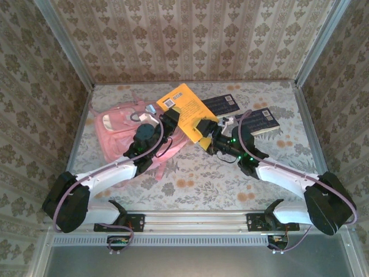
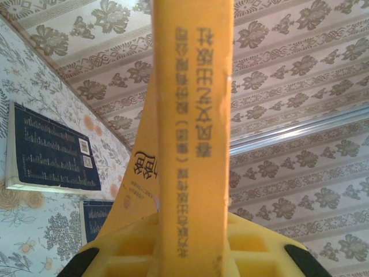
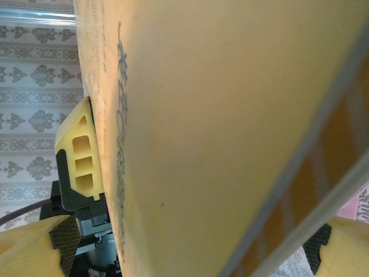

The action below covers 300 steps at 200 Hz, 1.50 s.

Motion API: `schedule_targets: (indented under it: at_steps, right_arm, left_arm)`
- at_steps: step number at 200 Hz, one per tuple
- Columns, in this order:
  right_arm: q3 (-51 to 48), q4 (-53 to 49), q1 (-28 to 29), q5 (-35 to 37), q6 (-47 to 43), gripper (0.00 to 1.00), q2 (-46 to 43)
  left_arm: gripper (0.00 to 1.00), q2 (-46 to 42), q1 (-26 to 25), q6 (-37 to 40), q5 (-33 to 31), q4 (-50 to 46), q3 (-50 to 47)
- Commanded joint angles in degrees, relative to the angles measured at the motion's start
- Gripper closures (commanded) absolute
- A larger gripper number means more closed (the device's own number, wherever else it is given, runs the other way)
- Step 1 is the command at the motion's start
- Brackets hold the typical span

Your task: Pack books, pencil case, and school supplies into a backpack

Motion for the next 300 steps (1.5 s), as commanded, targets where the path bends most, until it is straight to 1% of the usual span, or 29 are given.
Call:
schedule_targets:
  at_steps: [1,40,77,106,130,146,163,185,206,218,228,249,277,283,296,300]
  right_arm:
    - [2.84,4.36,0.57,1.18,0.81,0.0,0.98]
    - [3.68,3.29,1.09,0.45,-0.1,0.0,2.69]
    - [2.85,-0.98,1.44,1.73,-1.26,0.0,1.92]
    - [2.07,-0.58,1.58,1.93,-1.13,0.0,1.93]
    - [2.31,2.21,1.75,2.33,-0.05,0.0,2.65]
    - [4.31,3.48,1.71,2.57,0.01,0.03,3.22]
    - [7.68,3.62,1.58,2.38,-0.67,0.11,3.67]
    - [9.6,3.59,1.29,4.21,-2.09,0.24,2.17]
    - [9.07,3.45,0.68,6.79,-3.35,0.37,-0.46]
    - [8.45,3.5,0.37,8.02,-3.7,0.41,-1.64]
    - [8.07,3.45,0.05,8.9,-3.81,0.45,-2.36]
    - [7.52,4.77,-0.22,10.92,-3.9,0.57,-3.1]
    - [9.4,5.17,-0.09,10.58,-3.57,0.76,-2.01]
    - [9.95,4.53,-0.05,10.24,-3.56,0.79,-1.75]
    - [10.28,4.08,0.12,10.34,-3.84,0.81,-1.65]
    - [10.28,3.96,0.2,10.37,-3.97,0.86,-1.68]
  left_arm:
    - [1.0,-1.59,-0.38,-1.53,0.24,6.36,3.47]
    - [1.0,-4.06,0.06,0.06,0.14,4.05,4.29]
    - [1.0,-5.77,0.42,0.96,0.17,2.17,4.86]
    - [1.0,-6.25,0.52,1.14,0.32,1.69,5.19]
    - [1.0,-6.04,0.42,0.72,0.53,1.84,5.16]
    - [1.0,-5.94,0.04,1.0,0.57,2.05,5.04]
    - [1.0,-6.27,-0.3,1.58,0.24,1.62,4.48]
    - [1.0,-7.71,-0.37,1.79,-1.33,0.35,3.07]
    - [1.0,-9.77,-0.41,2.71,-3.08,-1.99,2.01]
    - [1.0,-10.73,-0.42,2.82,-3.94,-2.98,1.5]
    - [1.0,-11.05,-0.37,2.67,-4.3,-3.14,1.1]
    - [1.0,-10.42,-0.68,1.74,-4.18,-3.03,0.97]
    - [1.0,-9.75,-1.71,1.42,-4.82,-4.77,1.07]
    - [1.0,-9.82,-1.91,1.42,-5.18,-5.57,1.18]
    - [1.0,-10.12,-2.33,1.75,-5.56,-7.12,1.36]
    - [1.0,-10.18,-2.32,1.91,-5.62,-7.36,1.4]
